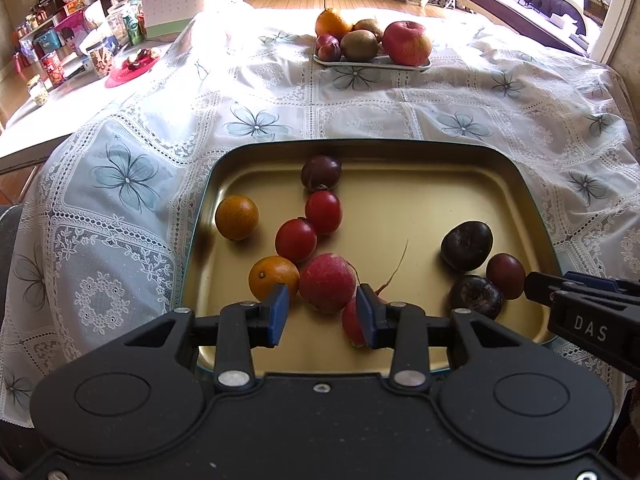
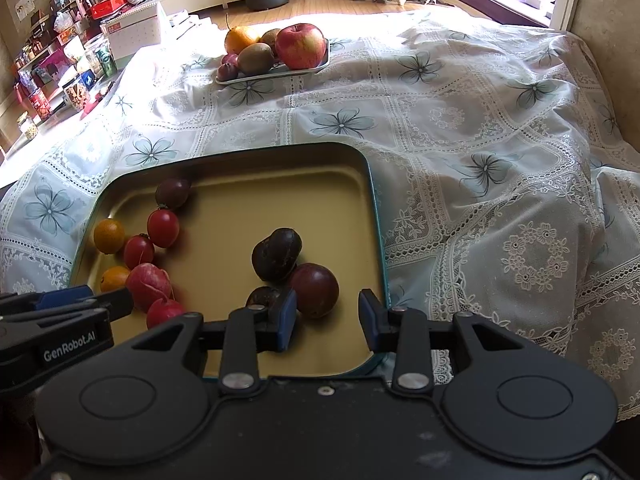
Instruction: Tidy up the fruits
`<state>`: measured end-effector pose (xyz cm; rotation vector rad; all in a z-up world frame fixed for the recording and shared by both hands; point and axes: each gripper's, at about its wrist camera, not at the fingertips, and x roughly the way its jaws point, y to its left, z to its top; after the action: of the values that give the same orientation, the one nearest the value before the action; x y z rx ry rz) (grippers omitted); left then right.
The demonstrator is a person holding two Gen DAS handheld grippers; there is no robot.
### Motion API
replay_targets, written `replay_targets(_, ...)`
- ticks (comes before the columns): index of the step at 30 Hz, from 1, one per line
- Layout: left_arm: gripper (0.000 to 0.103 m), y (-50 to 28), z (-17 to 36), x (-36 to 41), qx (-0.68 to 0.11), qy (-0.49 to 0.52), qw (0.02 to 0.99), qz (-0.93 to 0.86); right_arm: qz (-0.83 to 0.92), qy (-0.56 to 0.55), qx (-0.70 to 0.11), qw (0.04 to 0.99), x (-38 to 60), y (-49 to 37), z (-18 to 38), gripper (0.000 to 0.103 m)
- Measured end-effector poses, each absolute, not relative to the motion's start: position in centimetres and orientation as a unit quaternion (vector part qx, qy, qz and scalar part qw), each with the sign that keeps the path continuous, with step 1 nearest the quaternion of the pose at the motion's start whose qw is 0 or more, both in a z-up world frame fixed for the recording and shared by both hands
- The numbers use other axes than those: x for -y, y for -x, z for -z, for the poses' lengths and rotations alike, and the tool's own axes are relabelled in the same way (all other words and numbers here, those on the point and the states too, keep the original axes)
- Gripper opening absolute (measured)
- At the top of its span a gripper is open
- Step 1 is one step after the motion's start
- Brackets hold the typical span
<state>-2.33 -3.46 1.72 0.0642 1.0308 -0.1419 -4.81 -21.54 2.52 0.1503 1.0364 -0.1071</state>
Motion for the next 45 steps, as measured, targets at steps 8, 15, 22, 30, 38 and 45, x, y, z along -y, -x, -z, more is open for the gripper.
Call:
replay_targets(8, 0.047, 2.4, -1.6, 3.6, -0.492, -0.031, 0.867, 0.07, 0.05, -0.071, -0.498, 0.863, 21.4, 4.7, -2.3, 0.038)
replay_targets(15, 0.047, 2.5, -1.6, 3.6, -0.49, -0.034, 0.868, 0.072, 0.048, -0.07, -0.501, 0.861, 21.3, 4.5, -2.1, 0.038)
replay_targets(22, 0.047, 2.6, -1.5, 3.8, -0.484, -0.041, 0.871, 0.075, 0.047, -0.07, -0.504, 0.86, 21.2, 4.3, -1.8, 0.038)
replay_targets(30, 0.047, 2.4, -1.3, 3.6, -0.487, -0.038, 0.87, 0.07, 0.046, -0.07, -0.509, 0.857, 21.1, 4.1, -1.4, 0.038)
replay_targets(38, 0.047, 2.5, -1.1, 3.7, -0.488, -0.04, 0.869, 0.072, 0.046, -0.071, -0.509, 0.856, 21.2, 4.0, -1.3, 0.038)
replay_targets(45, 0.047, 2.4, -1.0, 3.6, -0.491, -0.037, 0.867, 0.071, 0.047, -0.071, -0.51, 0.856, 21.2, 3.9, -1.2, 0.038)
